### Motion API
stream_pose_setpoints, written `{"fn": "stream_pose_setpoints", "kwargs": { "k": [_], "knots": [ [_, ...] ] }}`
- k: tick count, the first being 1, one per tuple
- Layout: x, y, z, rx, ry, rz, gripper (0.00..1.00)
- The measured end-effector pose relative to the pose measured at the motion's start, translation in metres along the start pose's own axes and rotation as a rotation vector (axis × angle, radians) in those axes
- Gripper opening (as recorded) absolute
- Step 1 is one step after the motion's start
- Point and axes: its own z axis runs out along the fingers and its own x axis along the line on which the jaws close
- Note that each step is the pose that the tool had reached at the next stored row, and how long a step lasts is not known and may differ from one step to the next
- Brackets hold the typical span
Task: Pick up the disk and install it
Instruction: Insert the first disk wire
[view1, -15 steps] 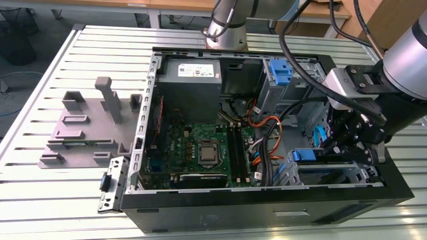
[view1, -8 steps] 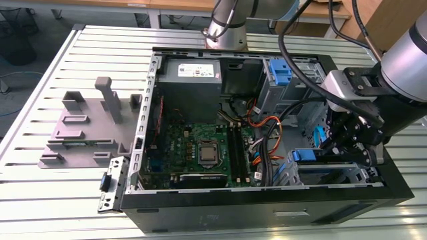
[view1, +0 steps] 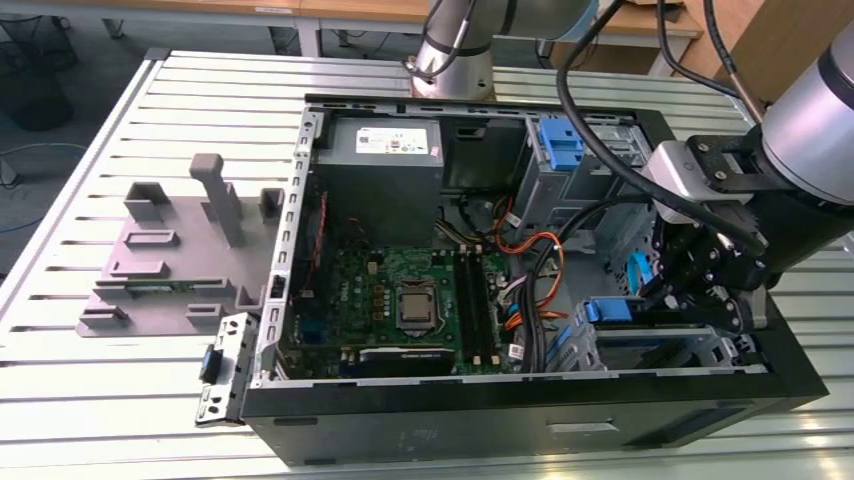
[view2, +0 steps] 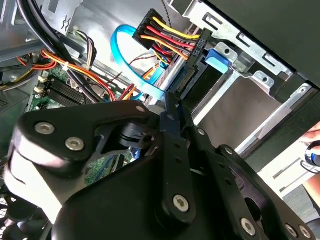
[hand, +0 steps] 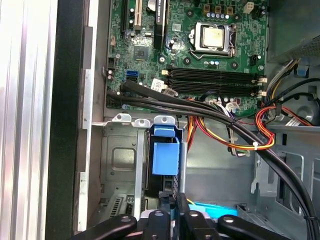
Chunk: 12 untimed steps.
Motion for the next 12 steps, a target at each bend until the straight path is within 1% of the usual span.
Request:
{"fn": "stream_pose_setpoints", "kwargs": {
  "k": [1, 5, 8, 10, 12],
  "knots": [
    [0.0, 0.0, 0.0001, 0.0, 0.0, 0.0, 0.17],
    [0.0, 0.0, 0.0, 0.0, 0.0003, 0.0, 0.41],
    [0.0, 0.0, -0.0004, 0.0, 0.0005, 0.0, 0.41],
    [-0.0003, 0.0, -0.004, 0.0, 0.0002, 0.0, 0.41],
    [-0.0007, 0.0001, -0.0093, 0.0, 0.0002, 0.0, 0.41]
  ]
}}
